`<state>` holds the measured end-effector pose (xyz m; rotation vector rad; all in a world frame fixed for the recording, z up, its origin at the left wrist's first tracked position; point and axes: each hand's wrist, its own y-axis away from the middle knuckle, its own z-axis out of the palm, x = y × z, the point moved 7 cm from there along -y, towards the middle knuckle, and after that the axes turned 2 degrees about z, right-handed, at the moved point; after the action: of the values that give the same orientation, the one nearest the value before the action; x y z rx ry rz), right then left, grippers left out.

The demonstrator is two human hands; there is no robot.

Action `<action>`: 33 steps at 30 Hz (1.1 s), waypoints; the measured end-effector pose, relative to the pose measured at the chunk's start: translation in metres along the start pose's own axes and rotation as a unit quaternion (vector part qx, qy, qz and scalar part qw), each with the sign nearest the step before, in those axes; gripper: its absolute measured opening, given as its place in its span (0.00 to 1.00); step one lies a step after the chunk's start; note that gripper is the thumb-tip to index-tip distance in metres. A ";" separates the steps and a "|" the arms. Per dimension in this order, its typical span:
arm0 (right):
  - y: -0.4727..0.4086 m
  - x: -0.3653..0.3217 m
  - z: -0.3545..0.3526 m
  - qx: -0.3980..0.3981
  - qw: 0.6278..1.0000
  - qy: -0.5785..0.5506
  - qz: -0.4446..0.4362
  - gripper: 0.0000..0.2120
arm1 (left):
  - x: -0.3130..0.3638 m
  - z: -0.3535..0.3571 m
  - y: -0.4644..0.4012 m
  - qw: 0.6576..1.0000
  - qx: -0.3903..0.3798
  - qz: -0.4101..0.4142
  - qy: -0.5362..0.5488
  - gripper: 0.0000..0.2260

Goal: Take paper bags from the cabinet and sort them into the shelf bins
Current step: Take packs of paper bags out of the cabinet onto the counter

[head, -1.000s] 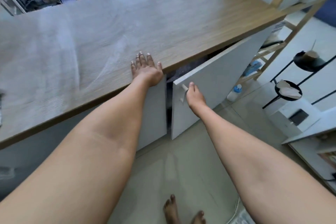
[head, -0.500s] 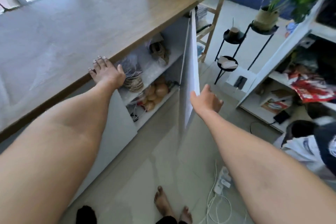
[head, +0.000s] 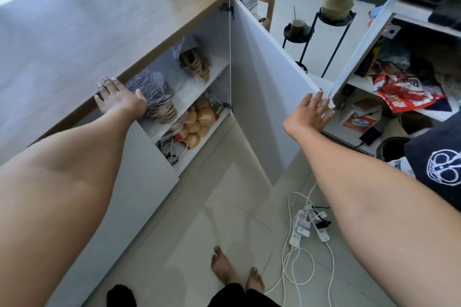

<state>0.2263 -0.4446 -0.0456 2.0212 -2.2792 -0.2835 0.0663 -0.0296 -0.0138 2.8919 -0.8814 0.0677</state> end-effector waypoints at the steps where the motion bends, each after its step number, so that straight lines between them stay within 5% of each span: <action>1: -0.002 0.000 0.001 -0.004 1.000 -0.001 0.002 0.39 | 0.004 0.001 0.003 1.000 0.003 0.000 -0.003 0.33; 21: -0.033 -0.086 0.011 -0.082 0.988 -0.023 -0.130 0.30 | 0.135 0.049 0.013 0.966 -0.156 0.203 -0.021 0.29; 33: -0.126 -0.125 0.015 -0.103 0.979 0.030 -0.176 0.28 | 0.192 0.065 -0.039 0.960 -0.203 0.192 -0.002 0.30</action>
<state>0.3616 -0.3336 -0.0773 2.2728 -1.7638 -0.4538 0.2477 -0.1114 -0.0671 2.3169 -1.2753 -0.0765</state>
